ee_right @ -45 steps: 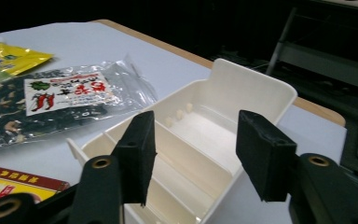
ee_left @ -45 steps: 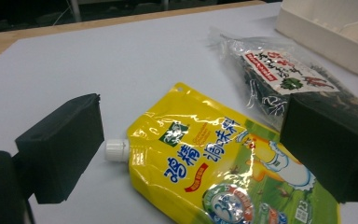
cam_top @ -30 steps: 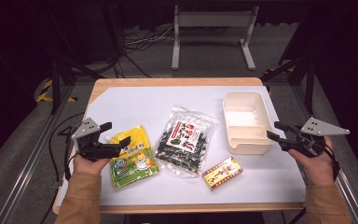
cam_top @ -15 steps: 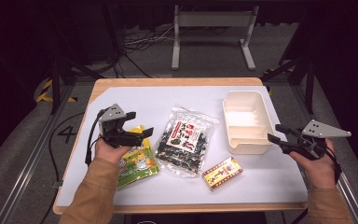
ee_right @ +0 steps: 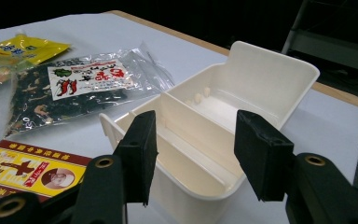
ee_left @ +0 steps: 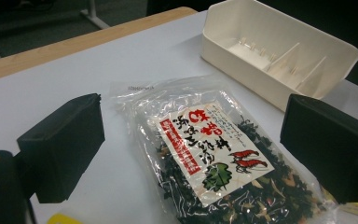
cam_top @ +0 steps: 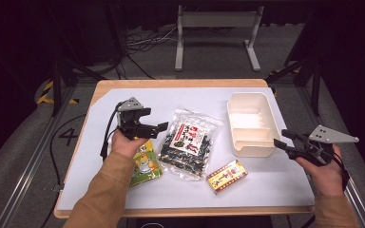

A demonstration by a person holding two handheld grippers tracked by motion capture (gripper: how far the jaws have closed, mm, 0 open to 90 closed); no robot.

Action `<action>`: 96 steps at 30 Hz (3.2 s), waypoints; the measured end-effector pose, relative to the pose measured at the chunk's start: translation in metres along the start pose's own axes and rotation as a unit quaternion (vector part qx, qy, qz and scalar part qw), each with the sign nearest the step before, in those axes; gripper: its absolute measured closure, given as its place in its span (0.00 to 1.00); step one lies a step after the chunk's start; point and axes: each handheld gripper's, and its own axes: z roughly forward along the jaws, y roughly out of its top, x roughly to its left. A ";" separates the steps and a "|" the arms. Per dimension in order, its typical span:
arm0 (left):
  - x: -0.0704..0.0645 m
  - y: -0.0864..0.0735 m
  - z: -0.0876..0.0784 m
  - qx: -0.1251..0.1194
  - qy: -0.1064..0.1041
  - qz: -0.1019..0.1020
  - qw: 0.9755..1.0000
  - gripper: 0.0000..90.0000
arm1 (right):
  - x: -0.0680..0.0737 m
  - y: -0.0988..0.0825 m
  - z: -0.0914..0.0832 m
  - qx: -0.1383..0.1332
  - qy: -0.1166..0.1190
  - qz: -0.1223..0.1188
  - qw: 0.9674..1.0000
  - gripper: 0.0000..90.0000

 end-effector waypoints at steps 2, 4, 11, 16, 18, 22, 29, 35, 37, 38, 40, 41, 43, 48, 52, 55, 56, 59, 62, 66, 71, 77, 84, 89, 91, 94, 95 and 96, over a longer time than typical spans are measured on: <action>0.001 0.001 0.002 0.003 -0.001 -0.001 1.000 0.07 | 0.001 -0.001 -0.003 -0.002 -0.001 0.002 1.000 0.55; 0.001 0.003 0.014 0.018 0.004 -0.002 1.000 0.08 | 0.002 -0.002 -0.006 -0.002 -0.003 0.003 1.000 0.55; 0.005 0.002 0.032 0.040 0.008 -0.007 0.999 0.10 | 0.005 -0.004 -0.008 0.004 -0.003 0.006 1.000 0.54; 0.009 -0.001 0.041 0.051 0.018 -0.007 0.998 0.13 | 0.006 -0.005 -0.007 0.007 -0.003 0.004 1.000 0.54; 0.013 -0.005 0.049 0.068 0.025 -0.013 0.997 0.14 | 0.006 -0.005 -0.007 0.009 -0.003 0.003 1.000 0.53; 0.015 -0.008 0.057 0.082 0.028 -0.018 0.996 0.15 | 0.007 -0.005 -0.006 0.010 -0.003 0.002 1.000 0.53; 0.018 -0.014 0.070 0.118 0.030 -0.027 0.992 0.16 | 0.009 -0.006 -0.004 0.015 -0.002 0.002 1.000 0.52; 0.023 -0.020 0.079 0.153 0.023 -0.062 0.986 0.14 | 0.008 -0.007 0.000 0.016 0.002 0.008 1.000 0.50; 0.025 -0.022 0.082 0.159 0.019 -0.068 0.985 0.15 | 0.009 -0.008 0.000 0.017 0.002 0.009 1.000 0.50; 0.025 -0.022 0.083 0.165 0.019 -0.068 0.984 0.15 | 0.009 -0.008 0.001 0.017 0.002 0.009 1.000 0.50; 0.026 -0.023 0.086 0.173 0.022 -0.073 0.982 0.16 | 0.010 -0.007 0.001 0.018 0.003 0.008 1.000 0.49; 0.026 -0.024 0.087 0.181 0.031 -0.075 0.980 0.17 | 0.010 -0.008 0.001 0.018 0.003 0.008 1.000 0.49; 0.026 -0.025 0.089 0.186 0.036 -0.082 0.979 0.19 | 0.010 -0.008 0.001 0.018 0.003 0.008 1.000 0.49; 0.029 -0.026 0.092 0.192 0.030 -0.099 0.976 0.23 | 0.009 -0.009 0.002 0.014 0.007 0.012 1.000 0.49; 0.031 -0.027 0.094 0.198 0.011 -0.114 0.973 0.26 | 0.009 -0.009 0.003 0.014 0.011 0.016 1.000 0.49; 0.031 -0.029 0.097 0.209 0.004 -0.124 0.970 0.30 | 0.009 -0.010 0.004 0.014 0.013 0.018 1.000 0.49; 0.031 -0.030 0.099 0.213 0.009 -0.123 0.969 0.32 | 0.009 -0.010 0.004 0.015 0.013 0.018 1.000 0.48; 0.030 -0.031 0.101 0.218 0.014 -0.126 0.968 0.36 | 0.008 -0.012 0.006 0.015 0.016 0.021 1.000 0.49; 0.032 -0.031 0.101 0.216 0.004 -0.133 0.967 0.42 | 0.008 -0.013 0.008 0.019 0.017 0.023 0.999 0.48; 0.036 -0.033 0.102 0.223 -0.028 -0.155 0.962 0.55 | 0.008 -0.014 0.010 0.020 0.022 0.026 0.999 0.48; 0.037 -0.034 0.102 0.223 -0.044 -0.165 0.960 0.65 | 0.008 -0.016 0.012 0.019 0.026 0.034 0.999 0.47; 0.033 -0.031 0.100 0.223 -0.039 -0.153 0.962 0.79 | 0.010 -0.015 0.013 0.019 0.029 0.034 0.999 0.47; 0.028 -0.030 0.099 0.217 -0.029 -0.145 0.965 0.91 | 0.010 -0.015 0.013 0.021 0.031 0.035 0.999 0.47; 0.024 -0.029 0.098 0.212 -0.022 -0.134 0.968 0.92 | 0.011 -0.015 0.014 0.021 0.032 0.035 0.999 0.46; 0.023 -0.028 0.096 0.202 -0.025 -0.134 0.970 0.92 | 0.011 -0.015 0.013 0.019 0.032 0.035 0.999 0.46; 0.020 -0.024 0.089 0.183 -0.029 -0.127 0.974 0.92 | 0.010 -0.015 0.013 0.017 0.038 0.041 0.998 0.48; 0.017 -0.022 0.087 0.172 -0.029 -0.124 0.977 0.92 | 0.009 -0.015 0.013 0.018 0.041 0.045 0.998 0.48; 0.014 -0.019 0.084 0.171 -0.027 -0.114 0.978 0.92 | 0.009 -0.015 0.013 0.019 0.044 0.049 0.998 0.48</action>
